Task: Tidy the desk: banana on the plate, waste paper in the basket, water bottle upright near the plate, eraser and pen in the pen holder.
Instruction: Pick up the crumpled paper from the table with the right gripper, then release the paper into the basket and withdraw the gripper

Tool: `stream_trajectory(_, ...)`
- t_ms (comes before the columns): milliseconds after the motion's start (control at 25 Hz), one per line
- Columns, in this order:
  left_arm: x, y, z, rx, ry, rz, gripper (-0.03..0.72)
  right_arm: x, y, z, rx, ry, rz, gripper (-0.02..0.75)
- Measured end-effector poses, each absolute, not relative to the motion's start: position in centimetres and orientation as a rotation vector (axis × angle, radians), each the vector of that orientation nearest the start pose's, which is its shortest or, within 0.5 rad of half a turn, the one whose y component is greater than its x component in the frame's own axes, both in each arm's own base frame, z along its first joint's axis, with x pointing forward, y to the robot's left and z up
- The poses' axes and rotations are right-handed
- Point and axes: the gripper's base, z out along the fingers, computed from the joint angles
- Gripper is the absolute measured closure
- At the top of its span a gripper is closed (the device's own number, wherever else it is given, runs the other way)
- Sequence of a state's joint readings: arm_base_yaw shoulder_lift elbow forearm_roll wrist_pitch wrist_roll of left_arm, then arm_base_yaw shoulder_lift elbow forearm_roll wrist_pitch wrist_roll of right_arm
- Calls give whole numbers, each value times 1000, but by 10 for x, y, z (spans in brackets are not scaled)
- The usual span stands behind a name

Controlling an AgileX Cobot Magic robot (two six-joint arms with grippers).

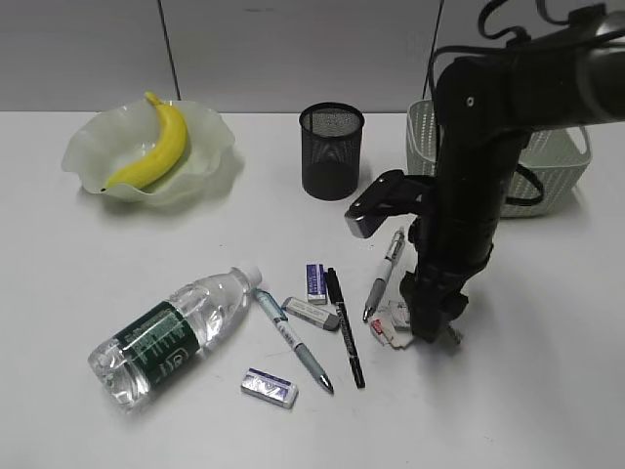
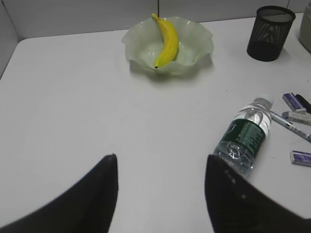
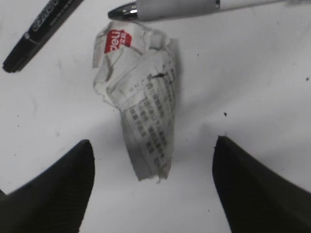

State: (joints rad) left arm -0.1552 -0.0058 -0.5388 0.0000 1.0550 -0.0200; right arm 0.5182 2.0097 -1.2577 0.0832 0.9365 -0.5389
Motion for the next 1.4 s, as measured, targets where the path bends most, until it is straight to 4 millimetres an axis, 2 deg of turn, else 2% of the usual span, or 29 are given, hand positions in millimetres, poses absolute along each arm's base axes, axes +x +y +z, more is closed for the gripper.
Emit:
stream_trajectory(80,-10,2,288,134,1991,-106,261,317,188,125,-1536,2790,106,162)
stream_trajectory(160,-10,2,288,134,1991,-106,261,320,190,120,-1542,2802,106,228)
stream_trajectory(280,-10,2,288,135,1991,-113,261,322,191,122,-1555,2820,110,468)
stream_trajectory(320,-10,2,288,134,1991,-113,261,323,191,124,-1560,2825,111,580)
stream_trajectory(360,-10,2,288,134,1991,-113,262,323,191,127,-1569,2837,113,652)
stream_trajectory(400,-10,2,288,134,1991,-113,262,323,192,130,-1580,2853,118,684)
stream_trajectory(480,-10,2,288,134,1991,-106,262,323,192,137,-1601,2880,123,696)
stream_trajectory(560,-10,2,288,134,1991,-113,262,324,193,152,-1602,2880,126,696)
stream_trajectory(640,-10,2,288,134,1991,-113,262,325,193,176,-1568,2833,121,696)
stream_trajectory(720,-10,2,288,134,1991,-113,262,328,192,211,-1500,2749,73,696)
stream_trajectory(840,-10,2,288,134,1991,-106,262,338,183,258,-1314,2616,-73,699)
stream_trajectory(960,-10,2,288,134,1991,-113,265,360,165,284,-1051,2516,-201,699)
stream_trajectory(1040,-10,2,288,134,1991,-105,269,377,149,290,-873,2470,-208,699)
stream_trajectory(1160,-10,2,288,134,1991,-113,272,402,122,288,-661,2423,-163,699)
stream_trajectory(1280,-10,2,288,134,1991,-105,276,424,100,268,-530,2418,-116,691)
stream_trajectory(1400,-10,2,288,134,1991,-113,279,438,90,241,-479,2460,-98,591)
